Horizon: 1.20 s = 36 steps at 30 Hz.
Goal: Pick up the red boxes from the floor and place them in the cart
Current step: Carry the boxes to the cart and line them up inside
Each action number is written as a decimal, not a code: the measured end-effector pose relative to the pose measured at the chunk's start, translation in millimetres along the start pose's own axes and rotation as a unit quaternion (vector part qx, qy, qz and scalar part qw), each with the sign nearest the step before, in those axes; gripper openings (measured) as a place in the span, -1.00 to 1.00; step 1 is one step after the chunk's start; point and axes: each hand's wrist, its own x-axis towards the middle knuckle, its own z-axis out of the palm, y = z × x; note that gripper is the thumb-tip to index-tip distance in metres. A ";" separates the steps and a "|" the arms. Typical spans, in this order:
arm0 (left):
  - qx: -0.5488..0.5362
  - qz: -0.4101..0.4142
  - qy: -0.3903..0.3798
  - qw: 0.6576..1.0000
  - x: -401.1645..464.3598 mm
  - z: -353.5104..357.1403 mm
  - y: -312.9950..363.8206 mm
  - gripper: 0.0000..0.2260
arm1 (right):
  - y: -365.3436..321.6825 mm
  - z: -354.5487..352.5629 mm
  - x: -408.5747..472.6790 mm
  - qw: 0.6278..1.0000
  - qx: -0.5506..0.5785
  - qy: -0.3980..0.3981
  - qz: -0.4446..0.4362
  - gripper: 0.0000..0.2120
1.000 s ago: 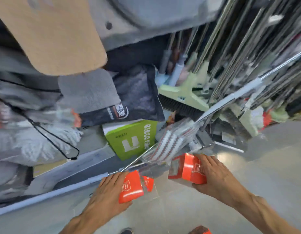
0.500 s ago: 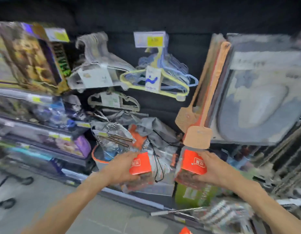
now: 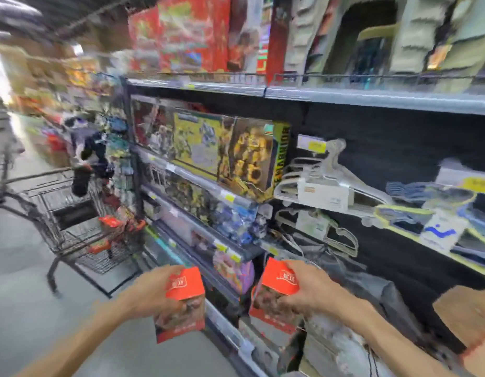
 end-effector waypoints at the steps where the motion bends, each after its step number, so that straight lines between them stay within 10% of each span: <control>1: 0.002 -0.013 0.012 1.000 -8.2 -9.5 -25.0 -0.12 | -21.6 5.7 23.7 1.000 -0.001 -0.004 -0.014 -0.25; 17: 0.004 -0.216 0.113 0.970 -38.9 -137.0 -362.5 -0.12 | -339.1 88.7 370.0 0.963 0.072 -0.109 -0.236 -0.46; 36: 0.038 -0.253 0.183 0.949 95.7 -282.3 -756.1 -0.18 | -616.1 170.0 810.4 0.939 0.044 -0.096 -0.328 -0.25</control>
